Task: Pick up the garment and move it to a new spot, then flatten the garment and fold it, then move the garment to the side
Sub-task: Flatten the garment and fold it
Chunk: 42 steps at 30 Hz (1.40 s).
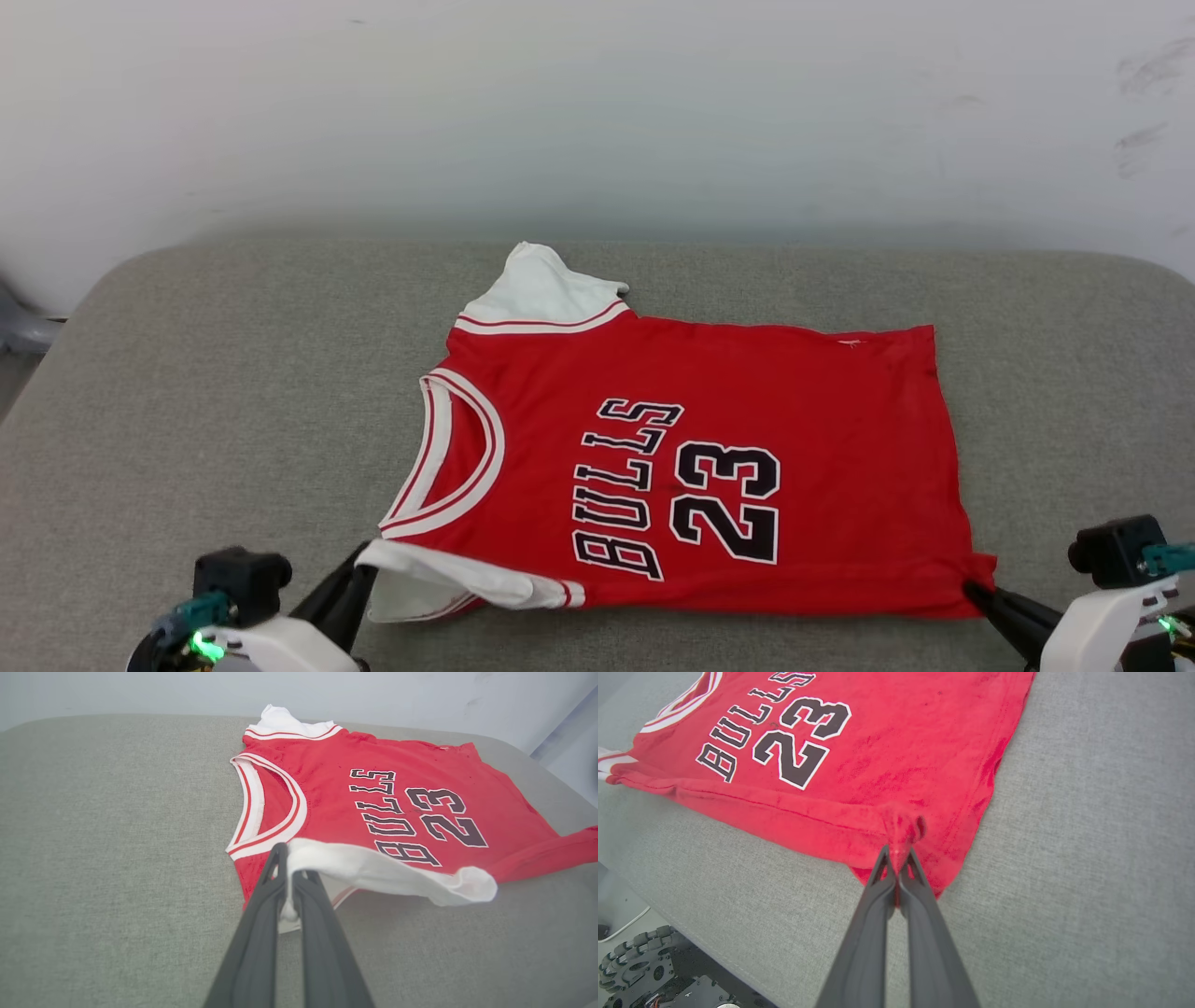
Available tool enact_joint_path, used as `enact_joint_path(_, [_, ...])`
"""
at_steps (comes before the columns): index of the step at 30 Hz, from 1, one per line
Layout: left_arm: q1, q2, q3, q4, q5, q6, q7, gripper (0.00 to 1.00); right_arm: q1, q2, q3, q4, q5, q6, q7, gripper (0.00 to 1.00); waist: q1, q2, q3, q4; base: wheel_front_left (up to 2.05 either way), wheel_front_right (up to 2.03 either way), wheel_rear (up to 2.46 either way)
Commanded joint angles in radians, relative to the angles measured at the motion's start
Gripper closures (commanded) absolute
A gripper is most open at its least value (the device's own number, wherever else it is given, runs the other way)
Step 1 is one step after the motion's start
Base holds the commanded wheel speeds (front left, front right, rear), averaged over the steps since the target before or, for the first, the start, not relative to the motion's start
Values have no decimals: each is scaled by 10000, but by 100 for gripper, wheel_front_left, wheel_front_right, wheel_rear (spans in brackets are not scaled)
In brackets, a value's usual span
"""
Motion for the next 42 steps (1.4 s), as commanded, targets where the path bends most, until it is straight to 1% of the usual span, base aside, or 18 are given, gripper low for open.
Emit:
enact_joint_path(1, [-530,57,-48,235,150,-167,81,100,-223,103,-155,-44,-38,-12,54,100,0,-1,104,-96,0,0,0])
enact_joint_path(5, [-1727,86,-154,882,411,-573,275,100,-485,226,-378,-120,-69,-12,157,100,0,-1,413,-267,0,0,0])
enact_joint_path(6, [-1997,42,-172,1055,399,-712,335,100,-591,273,-427,-124,-81,-12,179,100,0,-1,541,-308,0,0,0])
enact_joint_path(7, [-2753,90,-171,1529,553,-979,392,100,-898,431,-479,-100,-145,-12,227,100,0,-1,949,-472,0,0,0])
enact_joint_path(9, [-3283,149,-197,1869,686,-1137,431,100,-1191,563,-494,-29,-150,-12,271,100,0,-1,1252,-581,0,0,0])
enact_joint_path(11, [-3716,31,-206,2211,625,-1346,450,100,-1469,647,-490,74,-177,-12,279,100,0,-1,1535,-647,0,0,0])
enact_joint_path(13, [-4161,61,-284,2671,756,-1525,523,100,-1731,733,-450,191,-230,-12,282,100,0,-1,1798,-695,0,0,0])
enact_joint_path(17, [-4960,-107,-465,3703,893,-1834,534,100,-2251,873,-398,507,-343,-12,247,100,0,-1,2277,-714,0,0,0])
enact_joint_path(18, [-5130,-234,-516,3961,846,-1913,516,100,-2337,915,-385,595,-371,-12,214,100,0,-1,2388,-703,0,0,0])
enact_joint_path(22, [-5646,-514,-705,5138,833,-2103,418,100,-2684,1094,-286,967,-527,-12,96,100,0,-1,2764,-678,0,0,0])
enact_joint_path(27, [-6009,-875,-1101,6413,837,-2306,190,100,-2934,1282,-78,1530,-804,-12,-49,100,0,-1,2972,-681,0,0,0])
enact_joint_path(33, [-6321,-1191,-1540,7373,701,-2424,-198,100,-3024,1463,158,1928,-844,-12,-142,100,0,-1,2930,-621,0,0,0])
enact_joint_path(34, [-6387,-1204,-1581,7479,695,-2424,-311,100,-3042,1454,135,1948,-857,-12,-212,96,0,-1,2874,-601,0,0,0])
enact_joint_path(35, [-6458,-1211,-1613,7594,680,-2423,-407,78,-3029,1442,119,1950,-866,-12,-251,72,0,-1,2801,-575,0,0,0])
enact_joint_path(36, [-6526,-1192,-1646,7671,676,-2426,-490,23,-3003,1435,91,1918,-877,-12,-343,51,0,-1,2721,-554,0,0,0])
enact_joint_path(37, [-6608,-1157,-1700,7739,728,-2429,-606,0,-2965,1427,24,1889,-900,-12,-420,0,0,-1,2631,-527,0,0,0])
enact_joint_path(42, [-6957,-977,-1971,7757,815,-2434,-848,0,-2599,1486,-371,1595,-1041,-12,-782,0,0,-1,2086,-352,0,0,0])
